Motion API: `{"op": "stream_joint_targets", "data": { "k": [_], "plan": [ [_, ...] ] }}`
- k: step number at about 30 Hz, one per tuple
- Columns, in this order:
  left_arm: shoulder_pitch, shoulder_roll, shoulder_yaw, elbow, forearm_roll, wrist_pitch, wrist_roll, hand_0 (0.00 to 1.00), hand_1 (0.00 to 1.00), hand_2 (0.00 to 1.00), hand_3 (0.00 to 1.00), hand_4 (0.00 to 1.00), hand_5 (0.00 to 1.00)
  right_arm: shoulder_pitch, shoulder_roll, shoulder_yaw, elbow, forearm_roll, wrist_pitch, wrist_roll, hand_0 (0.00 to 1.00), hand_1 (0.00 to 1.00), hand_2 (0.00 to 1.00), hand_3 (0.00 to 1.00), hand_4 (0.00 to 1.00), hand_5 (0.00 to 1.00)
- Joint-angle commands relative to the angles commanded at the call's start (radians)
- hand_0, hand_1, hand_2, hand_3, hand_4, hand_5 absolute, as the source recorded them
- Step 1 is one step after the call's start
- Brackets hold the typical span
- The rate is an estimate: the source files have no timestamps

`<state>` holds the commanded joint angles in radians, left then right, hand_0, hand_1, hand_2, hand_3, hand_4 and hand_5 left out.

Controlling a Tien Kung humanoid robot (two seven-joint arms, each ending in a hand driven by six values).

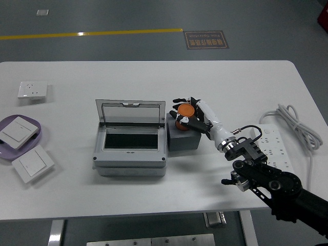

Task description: Pick up the cylinder from the cube,place it in the box,flap close box

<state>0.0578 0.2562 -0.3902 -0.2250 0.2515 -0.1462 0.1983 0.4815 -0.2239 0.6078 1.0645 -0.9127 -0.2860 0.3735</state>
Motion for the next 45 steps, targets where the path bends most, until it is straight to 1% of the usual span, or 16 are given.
{"op": "stream_joint_targets", "data": {
  "k": [1,2,7,8,18,22,25,26,31,32,37,38,43,44,45],
  "plan": [
    [0.0,0.0,0.0,0.0,0.0,0.0,0.0,0.728,0.736,0.742,0.804,0.735,0.204,0.0,0.0,-0.001,0.0,0.0,0.0,0.0,0.754,0.705,0.641,0.667,0.657,0.161],
    [0.001,0.0,0.001,0.0,0.0,0.0,0.0,0.725,0.735,0.738,0.8,0.742,0.141,0.0,0.0,-0.001,0.001,0.0,0.0,0.0,0.754,0.7,0.633,0.667,0.579,0.105],
    [0.0,0.001,0.001,0.0,0.002,0.001,-0.001,0.725,0.735,0.738,0.8,0.742,0.141,-0.001,-0.001,-0.007,0.001,0.004,0.001,0.001,0.754,0.7,0.633,0.667,0.579,0.105],
    [0.0,0.002,0.001,0.0,0.003,0.001,-0.001,0.729,0.734,0.737,0.799,0.745,0.134,0.0,-0.001,-0.009,0.0,0.005,0.001,0.001,0.744,0.697,0.631,0.664,0.53,0.052],
    [-0.003,0.002,-0.005,0.0,0.01,0.003,-0.004,0.724,0.732,0.736,0.798,0.746,0.123,0.0,-0.002,-0.015,0.001,0.016,0.005,-0.003,0.74,0.698,0.631,0.664,0.516,0.036],
    [-0.003,0.001,-0.005,0.0,0.006,0.006,-0.008,0.722,0.728,0.733,0.795,0.742,0.111,-0.003,-0.004,-0.005,0.009,0.019,0.019,-0.01,0.746,0.697,0.629,0.661,0.506,0.017],
    [-0.002,0.001,-0.009,0.0,0.005,0.009,-0.014,0.722,0.728,0.733,0.795,0.742,0.111,-0.007,-0.005,0.006,0.023,0.018,0.015,-0.013,0.746,0.697,0.629,0.661,0.506,0.017],
    [-0.002,0.001,-0.011,0.0,0.005,0.01,-0.016,0.722,0.728,0.733,0.793,0.741,0.112,-0.009,-0.006,0.01,0.03,0.018,0.012,-0.014,0.756,0.68,0.605,0.636,0.318,0.002],
    [-0.003,0.001,-0.013,0.001,-0.003,0.017,-0.03,0.722,0.728,0.733,0.793,0.741,0.112,-0.02,-0.014,0.033,0.08,0.032,-0.011,-0.013,0.756,0.68,0.605,0.636,0.318,0.002],
    [-0.003,0.001,-0.012,0.001,-0.005,0.018,-0.032,0.72,0.724,0.728,0.792,0.741,0.121,-0.021,-0.015,0.037,0.092,0.038,-0.017,-0.011,0.681,0.57,0.497,0.456,0.117,0.002],
    [-0.003,0.001,-0.013,0.002,-0.009,0.022,-0.041,0.72,0.724,0.728,0.792,0.741,0.121,-0.029,-0.021,0.061,0.152,0.079,-0.04,0.006,0.681,0.57,0.497,0.456,0.117,0.002],
    [-0.004,0.001,-0.014,0.002,-0.01,0.023,-0.043,0.715,0.721,0.724,0.786,0.743,0.156,-0.033,-0.024,0.07,0.169,0.088,-0.046,0.01,0.578,0.514,0.461,0.403,0.072,0.002],
    [-0.002,-0.001,-0.013,0.003,-0.015,0.027,-0.05,0.715,0.721,0.724,0.786,0.743,0.156,-0.059,-0.044,0.123,0.275,0.102,-0.079,0.01,0.578,0.514,0.461,0.403,0.072,0.002],
    [-0.002,-0.001,-0.01,0.003,-0.018,0.028,-0.05,0.713,0.718,0.723,0.784,0.739,0.172,-0.062,-0.048,0.133,0.298,0.095,-0.084,0.008,0.563,0.503,0.448,0.38,0.075,0.002],
    [-0.001,-0.001,-0.007,0.003,-0.022,0.028,-0.051,0.713,0.718,0.723,0.784,0.739,0.172,-0.064,-0.053,0.143,0.326,0.083,-0.09,0.005,0.563,0.503,0.448,0.38,0.075,0.002]
  ]
}}
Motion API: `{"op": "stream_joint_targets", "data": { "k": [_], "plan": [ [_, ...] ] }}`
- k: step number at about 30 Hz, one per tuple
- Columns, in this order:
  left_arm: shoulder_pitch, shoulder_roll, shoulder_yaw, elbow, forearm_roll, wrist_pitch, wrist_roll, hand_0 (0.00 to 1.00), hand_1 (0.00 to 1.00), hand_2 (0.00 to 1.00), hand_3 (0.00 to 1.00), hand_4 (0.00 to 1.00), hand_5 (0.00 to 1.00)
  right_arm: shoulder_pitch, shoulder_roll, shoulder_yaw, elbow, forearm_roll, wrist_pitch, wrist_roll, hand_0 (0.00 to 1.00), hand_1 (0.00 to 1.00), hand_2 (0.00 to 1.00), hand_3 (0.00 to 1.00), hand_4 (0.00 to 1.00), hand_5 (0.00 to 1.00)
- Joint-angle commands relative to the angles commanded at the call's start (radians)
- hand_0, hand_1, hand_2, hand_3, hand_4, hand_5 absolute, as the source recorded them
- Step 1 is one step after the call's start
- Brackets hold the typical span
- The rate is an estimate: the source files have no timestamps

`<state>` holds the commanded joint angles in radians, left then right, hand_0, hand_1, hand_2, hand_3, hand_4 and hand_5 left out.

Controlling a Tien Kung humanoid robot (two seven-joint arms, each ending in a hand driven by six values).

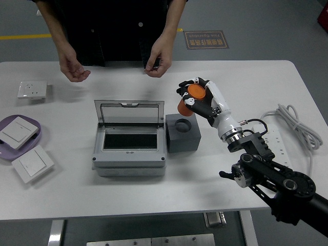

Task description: Pick up the cylinder from the cube,place it in the box,flap close box

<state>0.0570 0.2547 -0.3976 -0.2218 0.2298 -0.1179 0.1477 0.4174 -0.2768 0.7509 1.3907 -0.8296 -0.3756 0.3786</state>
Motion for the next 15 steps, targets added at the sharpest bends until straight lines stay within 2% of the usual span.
{"op": "stream_joint_targets", "data": {
  "k": [4,5,8,10,11,15],
  "plan": [
    [0.001,0.0,0.006,0.001,-0.009,0.001,-0.001,0.713,0.718,0.723,0.784,0.739,0.172,0.009,-0.014,0.013,0.104,-0.064,-0.02,-0.024,0.563,0.503,0.448,0.38,0.075,0.002],
    [0.001,0.001,0.007,0.001,-0.009,0.001,-0.002,0.713,0.717,0.719,0.784,0.742,0.195,0.014,-0.015,0.012,0.128,-0.083,-0.024,-0.033,0.27,0.298,0.377,0.295,0.02,0.002],
    [-0.001,0.002,0.008,0.002,-0.012,0.001,-0.003,0.713,0.717,0.719,0.784,0.742,0.195,0.037,-0.014,0.004,0.201,-0.164,-0.03,-0.09,0.27,0.298,0.377,0.295,0.02,0.002],
    [-0.001,0.003,0.01,0.002,-0.014,0.002,-0.004,0.713,0.717,0.719,0.784,0.742,0.195,0.056,-0.007,-0.012,0.235,-0.228,-0.009,-0.136,0.27,0.298,0.377,0.295,0.02,0.002],
    [-0.001,0.004,0.012,0.002,-0.015,0.002,-0.004,0.713,0.715,0.717,0.777,0.734,0.206,0.066,-0.003,-0.023,0.241,-0.262,0.008,-0.163,0.032,0.166,0.339,0.265,0.002,0.002],
    [-0.002,0.005,0.015,0.002,-0.018,0.002,-0.004,0.713,0.715,0.717,0.777,0.734,0.206,0.084,0.006,-0.046,0.23,-0.384,0.063,-0.251,0.032,0.166,0.339,0.265,0.002,0.002]
  ]
}}
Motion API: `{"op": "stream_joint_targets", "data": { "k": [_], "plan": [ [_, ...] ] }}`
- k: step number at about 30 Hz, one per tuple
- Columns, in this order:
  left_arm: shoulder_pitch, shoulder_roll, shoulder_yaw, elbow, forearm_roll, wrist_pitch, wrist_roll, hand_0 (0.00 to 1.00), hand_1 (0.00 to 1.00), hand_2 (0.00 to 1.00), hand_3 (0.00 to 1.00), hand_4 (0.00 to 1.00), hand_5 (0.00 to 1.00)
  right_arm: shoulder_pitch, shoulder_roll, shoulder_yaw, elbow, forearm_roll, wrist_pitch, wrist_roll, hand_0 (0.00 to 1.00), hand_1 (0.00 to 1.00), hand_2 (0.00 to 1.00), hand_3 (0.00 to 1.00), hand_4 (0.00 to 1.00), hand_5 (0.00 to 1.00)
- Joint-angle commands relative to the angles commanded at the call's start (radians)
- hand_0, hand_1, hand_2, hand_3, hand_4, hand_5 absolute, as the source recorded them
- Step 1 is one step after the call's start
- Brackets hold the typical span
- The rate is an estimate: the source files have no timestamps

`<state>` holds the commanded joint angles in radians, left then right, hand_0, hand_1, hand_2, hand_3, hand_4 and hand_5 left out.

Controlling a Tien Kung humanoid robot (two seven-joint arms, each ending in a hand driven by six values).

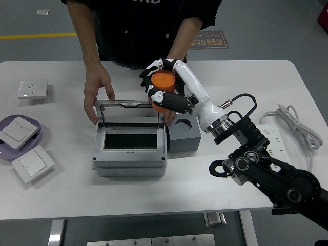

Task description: Pick up the cylinder from the cube,place it in the box,flap close box

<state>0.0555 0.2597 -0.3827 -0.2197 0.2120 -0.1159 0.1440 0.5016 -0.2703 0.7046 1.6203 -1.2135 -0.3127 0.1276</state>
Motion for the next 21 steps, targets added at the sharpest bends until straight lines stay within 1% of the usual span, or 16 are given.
{"op": "stream_joint_targets", "data": {
  "k": [1,2,7,8,12,14,17,21],
  "plan": [
    [0.0,0.0,0.001,0.0,-0.001,0.0,0.0,0.713,0.715,0.717,0.777,0.734,0.206,0.002,0.001,-0.002,-0.003,-0.032,0.013,-0.02,0.032,0.166,0.339,0.265,0.002,0.002],
    [0.0,0.0,0.004,0.0,-0.004,0.0,0.0,0.708,0.712,0.714,0.777,0.744,0.222,0.005,0.003,-0.003,-0.007,-0.072,0.032,-0.047,0.002,0.151,0.334,0.267,0.002,0.002],
    [0.001,-0.001,0.013,0.001,-0.013,0.0,0.001,0.708,0.712,0.714,0.777,0.744,0.222,0.02,0.01,-0.012,-0.039,-0.23,0.11,-0.15,0.002,0.151,0.334,0.267,0.002,0.002],
    [0.001,-0.001,0.013,0.001,-0.014,0.0,0.001,0.706,0.711,0.714,0.769,0.743,0.237,0.025,0.012,-0.015,-0.047,-0.26,0.126,-0.171,0.002,0.14,0.333,0.261,0.002,0.002],
    [0.0,-0.001,0.013,0.001,-0.011,0.001,0.001,0.706,0.711,0.714,0.769,0.743,0.237,0.046,0.02,-0.041,-0.065,-0.389,0.189,-0.244,0.002,0.14,0.333,0.261,0.002,0.002],
    [-0.001,-0.001,0.016,0.001,-0.013,0.002,0.001,0.705,0.71,0.713,0.765,0.741,0.252,0.064,0.023,-0.063,-0.07,-0.458,0.229,-0.283,0.002,0.138,0.333,0.262,0.002,0.002],
    [-0.001,-0.001,0.022,0.002,-0.017,0.003,0.001,0.705,0.71,0.713,0.765,0.741,0.252,0.089,0.026,-0.097,-0.074,-0.543,0.264,-0.309,0.002,0.138,0.333,0.262,0.002,0.002],
    [-0.003,-0.001,0.03,0.002,-0.023,0.005,0.001,0.705,0.709,0.712,0.76,0.737,0.257,0.118,0.04,-0.137,-0.075,-0.622,0.269,-0.307,0.002,0.138,0.333,0.264,0.002,0.002]
  ]
}}
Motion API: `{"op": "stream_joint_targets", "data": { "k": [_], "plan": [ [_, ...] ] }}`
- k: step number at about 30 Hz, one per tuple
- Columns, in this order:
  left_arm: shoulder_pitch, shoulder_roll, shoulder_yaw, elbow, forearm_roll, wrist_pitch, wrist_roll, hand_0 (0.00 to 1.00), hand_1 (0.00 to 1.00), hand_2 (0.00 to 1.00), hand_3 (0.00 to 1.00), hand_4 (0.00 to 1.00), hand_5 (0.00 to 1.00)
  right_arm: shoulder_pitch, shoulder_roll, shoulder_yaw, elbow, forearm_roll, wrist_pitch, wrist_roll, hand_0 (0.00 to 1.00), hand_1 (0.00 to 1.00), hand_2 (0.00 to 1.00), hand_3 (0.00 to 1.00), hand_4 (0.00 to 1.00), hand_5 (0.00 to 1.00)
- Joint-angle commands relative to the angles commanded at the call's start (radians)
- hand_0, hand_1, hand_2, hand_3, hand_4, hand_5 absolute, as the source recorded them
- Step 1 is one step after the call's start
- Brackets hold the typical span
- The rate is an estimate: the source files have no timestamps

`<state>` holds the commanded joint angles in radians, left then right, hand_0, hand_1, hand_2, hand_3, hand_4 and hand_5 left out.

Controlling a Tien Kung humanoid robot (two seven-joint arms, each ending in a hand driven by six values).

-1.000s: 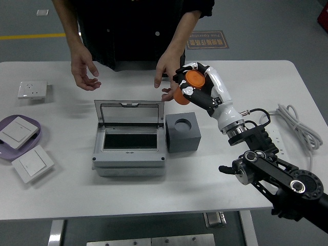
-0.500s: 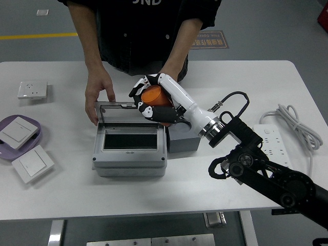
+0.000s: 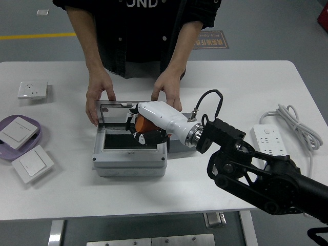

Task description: Pick up the cylinder from the cube,place it in the box,flap close box

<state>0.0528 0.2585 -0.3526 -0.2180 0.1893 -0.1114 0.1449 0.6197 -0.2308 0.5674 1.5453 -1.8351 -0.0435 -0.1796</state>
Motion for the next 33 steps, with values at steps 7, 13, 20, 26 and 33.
{"op": "stream_joint_targets", "data": {
  "k": [7,13,20,26,33],
  "plan": [
    [-0.005,0.002,0.0,0.0,0.003,0.001,-0.001,0.705,0.71,0.712,0.756,0.732,0.264,0.038,0.021,-0.052,-0.038,0.008,-0.02,0.04,0.002,0.146,0.335,0.268,0.002,0.002],
    [-0.007,0.001,0.004,-0.001,0.002,0.002,0.0,0.704,0.709,0.712,0.754,0.731,0.262,0.069,0.03,-0.089,-0.094,0.031,-0.02,0.067,0.285,0.311,0.412,0.357,0.096,0.002],
    [-0.01,0.001,0.002,-0.001,0.005,0.002,0.0,0.704,0.709,0.711,0.752,0.729,0.263,0.083,0.043,-0.126,-0.149,0.058,-0.047,0.098,0.676,0.611,0.591,0.601,0.318,0.002],
    [-0.013,0.003,0.003,-0.001,0.006,0.002,-0.002,0.704,0.709,0.711,0.751,0.727,0.264,0.084,0.047,-0.134,-0.171,0.08,-0.058,0.102,0.843,0.733,0.724,0.755,0.243,0.211],
    [-0.015,0.003,0.011,-0.003,-0.002,-0.01,0.017,0.703,0.709,0.71,0.751,0.727,0.262,0.079,0.046,-0.135,-0.19,0.111,-0.07,0.106,0.861,0.756,0.762,0.788,0.406,0.224]
  ]
}}
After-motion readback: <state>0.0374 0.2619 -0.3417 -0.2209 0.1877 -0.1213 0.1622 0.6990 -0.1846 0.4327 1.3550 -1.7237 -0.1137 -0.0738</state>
